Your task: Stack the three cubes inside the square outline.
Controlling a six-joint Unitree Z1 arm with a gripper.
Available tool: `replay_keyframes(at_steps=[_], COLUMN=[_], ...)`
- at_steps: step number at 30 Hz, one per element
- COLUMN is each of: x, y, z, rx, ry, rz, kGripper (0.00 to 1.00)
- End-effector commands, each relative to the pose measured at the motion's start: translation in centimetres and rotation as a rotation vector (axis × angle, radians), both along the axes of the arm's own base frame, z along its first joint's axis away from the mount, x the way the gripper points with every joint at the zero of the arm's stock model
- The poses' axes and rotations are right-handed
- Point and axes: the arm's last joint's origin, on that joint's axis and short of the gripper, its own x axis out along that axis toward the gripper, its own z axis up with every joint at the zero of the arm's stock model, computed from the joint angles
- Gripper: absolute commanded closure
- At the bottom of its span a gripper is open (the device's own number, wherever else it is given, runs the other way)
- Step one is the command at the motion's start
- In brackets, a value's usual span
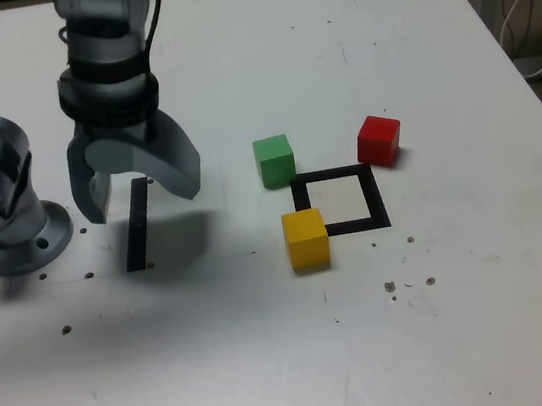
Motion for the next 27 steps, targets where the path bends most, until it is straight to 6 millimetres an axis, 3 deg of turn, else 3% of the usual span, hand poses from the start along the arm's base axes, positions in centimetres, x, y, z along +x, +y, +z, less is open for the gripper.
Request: replay_keyframes(at_steps=[1,14,20,27], x=[0.0,1.1,2.8,7.0], y=[0.0,0.2,0.5,0.7], z=[0.3,1.4,4.0,7.8], rx=[0.0,0.041,0.121,0.174], ry=[-0.008,0.001,-0.018,-0.074], rz=[-0.002,-0.033,-0.055,-0.137], kGripper=[0.03,0.03,0.03,0.03])
